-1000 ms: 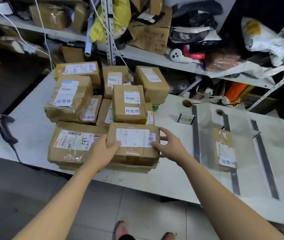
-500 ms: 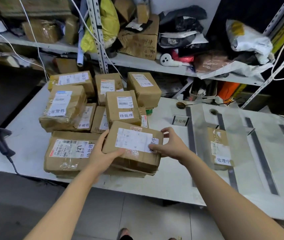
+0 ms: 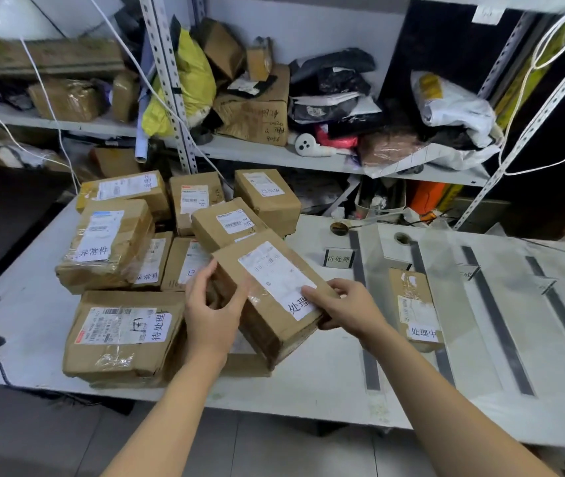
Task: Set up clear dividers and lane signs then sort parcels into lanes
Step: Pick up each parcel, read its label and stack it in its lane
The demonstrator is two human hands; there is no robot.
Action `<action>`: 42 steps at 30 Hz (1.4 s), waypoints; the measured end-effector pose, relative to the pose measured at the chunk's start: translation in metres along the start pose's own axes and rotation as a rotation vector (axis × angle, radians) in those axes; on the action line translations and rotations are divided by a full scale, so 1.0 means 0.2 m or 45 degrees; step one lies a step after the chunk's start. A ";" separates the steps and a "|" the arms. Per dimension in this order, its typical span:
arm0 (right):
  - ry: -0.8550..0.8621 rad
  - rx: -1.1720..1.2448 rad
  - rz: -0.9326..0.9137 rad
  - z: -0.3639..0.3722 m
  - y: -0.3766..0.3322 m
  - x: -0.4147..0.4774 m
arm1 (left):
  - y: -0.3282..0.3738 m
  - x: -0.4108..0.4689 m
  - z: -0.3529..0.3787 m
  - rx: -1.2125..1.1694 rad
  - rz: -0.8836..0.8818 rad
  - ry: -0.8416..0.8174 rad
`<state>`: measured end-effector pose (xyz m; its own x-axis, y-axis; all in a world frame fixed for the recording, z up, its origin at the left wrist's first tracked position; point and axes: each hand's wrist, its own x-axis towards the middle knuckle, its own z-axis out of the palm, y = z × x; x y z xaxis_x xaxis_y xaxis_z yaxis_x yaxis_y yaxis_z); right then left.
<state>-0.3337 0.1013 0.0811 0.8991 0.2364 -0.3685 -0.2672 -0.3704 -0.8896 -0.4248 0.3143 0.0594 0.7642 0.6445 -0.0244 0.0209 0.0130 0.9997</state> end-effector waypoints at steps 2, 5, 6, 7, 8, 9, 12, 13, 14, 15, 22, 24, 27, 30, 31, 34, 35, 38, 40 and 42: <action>0.009 0.017 0.021 -0.03 0.01 -0.01 | -0.02 -0.03 0.08 0.078 0.026 -0.103; 0.038 -0.010 0.038 -0.05 0.05 -0.04 | -0.07 -0.11 0.14 -0.029 -0.081 -0.144; 0.050 -0.003 0.034 -0.05 0.07 -0.05 | -0.06 -0.14 0.15 -0.057 -0.097 -0.157; 0.059 0.006 0.035 -0.05 0.07 -0.07 | -0.07 -0.17 0.14 -0.056 -0.100 -0.165; 0.064 0.002 0.031 -0.06 0.07 -0.09 | -0.07 -0.17 0.14 -0.057 -0.110 -0.169; 0.065 -0.017 0.026 -0.07 0.07 -0.10 | -0.07 -0.18 0.14 -0.058 -0.115 -0.176; 0.086 -0.041 -0.009 -0.14 0.07 -0.15 | -0.03 -0.17 0.20 -0.074 -0.127 -0.232; 0.105 -0.013 -0.021 -0.17 0.07 -0.17 | -0.01 -0.16 0.23 -0.068 -0.117 -0.250; 0.124 0.024 -0.029 -0.20 0.08 -0.18 | 0.00 -0.16 0.27 -0.060 -0.097 -0.277; 0.139 0.068 -0.033 -0.23 0.09 -0.20 | 0.02 -0.17 0.31 -0.041 -0.083 -0.310; 0.311 0.298 -0.068 -0.58 0.19 -0.25 | 0.10 -0.17 0.75 0.135 -0.007 -0.537; 0.366 0.309 -0.073 -0.71 0.22 -0.23 | 0.15 -0.19 0.90 0.148 0.002 -0.595; 0.385 0.264 -0.092 -0.92 0.29 -0.19 | 0.19 -0.22 1.13 0.170 0.019 -0.670; 0.377 0.230 -0.100 -1.12 0.36 -0.15 | 0.20 -0.25 1.34 0.202 0.011 -0.725; 0.385 0.221 -0.097 -1.19 0.37 -0.12 | 0.20 -0.25 1.40 0.211 0.006 -0.732; 0.377 0.199 -0.085 -1.34 0.42 -0.05 | 0.14 -0.27 1.56 0.243 -0.049 -0.735; 0.371 0.180 -0.078 -1.37 0.44 -0.02 | 0.11 -0.27 1.60 0.243 -0.074 -0.732; 0.346 0.137 -0.036 -1.43 0.51 0.08 | 0.01 -0.26 1.68 0.300 -0.130 -0.702; 0.314 0.090 -0.007 -1.44 0.55 0.13 | -0.04 -0.25 1.70 0.322 -0.164 -0.685; 0.270 0.056 0.017 -1.43 0.60 0.18 | -0.10 -0.25 1.70 0.345 -0.202 -0.679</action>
<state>-0.2350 -0.1924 0.0382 0.9469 0.0356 -0.3195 -0.2904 -0.3314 -0.8977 -0.2437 0.0214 0.0394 0.9539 0.1788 -0.2411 0.2702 -0.1620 0.9491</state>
